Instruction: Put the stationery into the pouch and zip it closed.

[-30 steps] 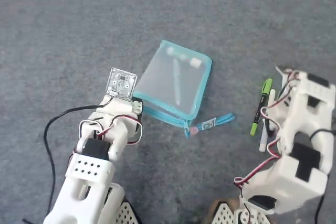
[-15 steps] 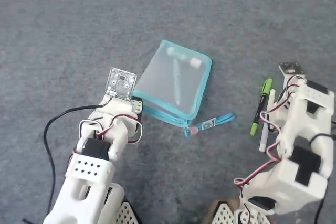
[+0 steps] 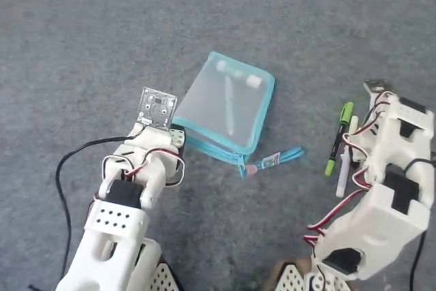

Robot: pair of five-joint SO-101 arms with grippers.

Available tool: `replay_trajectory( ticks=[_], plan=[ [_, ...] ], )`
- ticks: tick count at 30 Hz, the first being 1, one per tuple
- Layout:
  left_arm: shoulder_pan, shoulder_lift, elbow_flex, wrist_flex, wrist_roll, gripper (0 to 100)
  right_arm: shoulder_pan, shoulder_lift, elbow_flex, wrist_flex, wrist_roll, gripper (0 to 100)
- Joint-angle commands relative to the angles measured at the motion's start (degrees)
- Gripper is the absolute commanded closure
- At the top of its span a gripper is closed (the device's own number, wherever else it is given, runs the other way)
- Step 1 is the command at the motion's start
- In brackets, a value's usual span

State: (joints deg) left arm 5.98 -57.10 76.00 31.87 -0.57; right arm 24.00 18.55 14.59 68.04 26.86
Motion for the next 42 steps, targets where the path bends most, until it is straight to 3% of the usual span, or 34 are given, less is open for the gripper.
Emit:
replay_trajectory(
  ticks=[1, 3, 7, 14, 17, 23, 31, 37, 42],
  plan=[
    [-0.8, 0.0, -1.2, -2.1, 0.9, 99, 0.0, 2.0, -3.0, -0.7, -0.5, 94.5],
    [-0.8, 0.0, -1.2, -2.1, 0.9, 99, 0.1, 1.8, -3.3, 0.7, -0.5, 99.1],
    [0.8, 0.0, -1.1, -2.2, 2.7, 99, -0.2, -1.5, -7.4, 9.0, -0.2, 99.1],
    [3.8, 0.0, 0.7, -6.4, 6.1, 99, -5.8, -23.1, -8.5, 20.3, -0.1, 99.1],
    [3.1, -0.1, 0.3, -6.9, 7.1, 99, -12.3, -32.8, -6.4, 23.3, -0.1, 99.1],
    [-0.9, -0.1, 0.3, -6.8, 9.7, 99, -33.5, -45.8, -0.9, 25.3, -3.9, 99.2],
    [-0.8, -0.1, 0.5, -6.8, 9.7, 99, -53.3, -43.5, -0.8, 27.6, -6.6, 99.2],
    [-0.6, 0.0, 0.5, -6.9, 9.7, 99, -56.7, -38.9, -1.1, 26.3, -6.8, 99.2],
    [4.0, 0.0, 0.7, -6.9, 7.8, 99, -57.2, -33.4, -4.2, 26.4, -9.8, 99.2]
  ],
)
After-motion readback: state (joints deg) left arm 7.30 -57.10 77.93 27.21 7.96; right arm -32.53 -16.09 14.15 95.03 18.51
